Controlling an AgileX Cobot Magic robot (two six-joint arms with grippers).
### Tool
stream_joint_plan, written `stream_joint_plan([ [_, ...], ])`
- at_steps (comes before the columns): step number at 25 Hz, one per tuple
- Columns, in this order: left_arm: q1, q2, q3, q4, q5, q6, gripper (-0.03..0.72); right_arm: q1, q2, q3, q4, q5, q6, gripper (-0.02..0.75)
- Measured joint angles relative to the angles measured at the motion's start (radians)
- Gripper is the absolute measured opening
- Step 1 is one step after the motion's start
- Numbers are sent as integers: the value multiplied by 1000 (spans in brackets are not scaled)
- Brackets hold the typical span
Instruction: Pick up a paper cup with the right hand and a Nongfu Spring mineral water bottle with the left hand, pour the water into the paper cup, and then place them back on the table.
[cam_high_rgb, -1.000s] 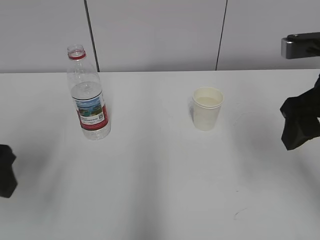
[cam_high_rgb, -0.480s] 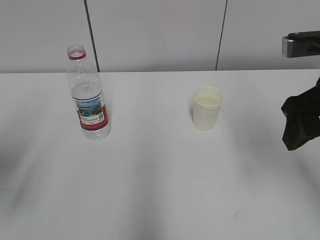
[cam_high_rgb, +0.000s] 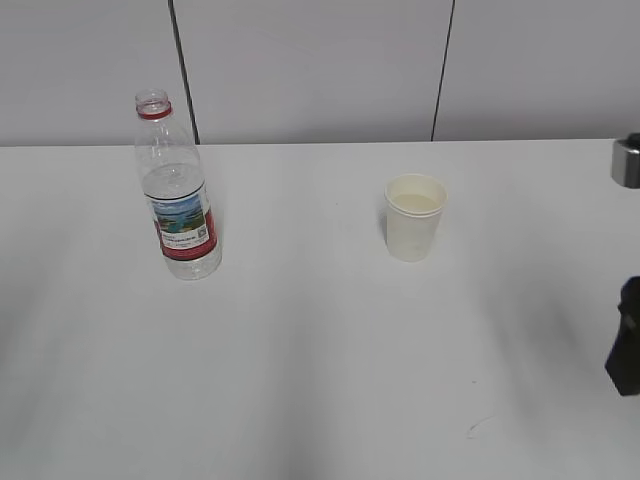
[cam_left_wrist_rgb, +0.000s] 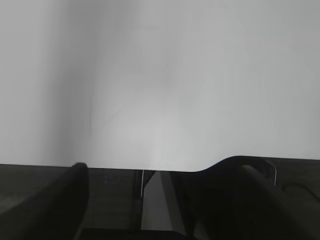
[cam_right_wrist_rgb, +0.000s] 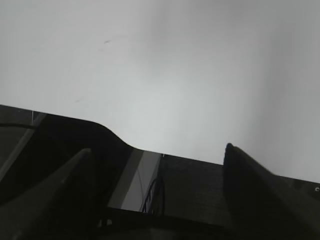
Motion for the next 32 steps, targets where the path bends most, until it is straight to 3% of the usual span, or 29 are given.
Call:
stream_joint_plan([
  [9,0,-322,13,-33,19,70,534,0,-232,162,-7,1,0,585],
  [15,0,-483,15,-33,31,108,534,0,-412,236,-111,4,-3,585],
  [32,0,-797,193,-32,-39,124,534,0,-1092,353,-206,-10,-7,584],
])
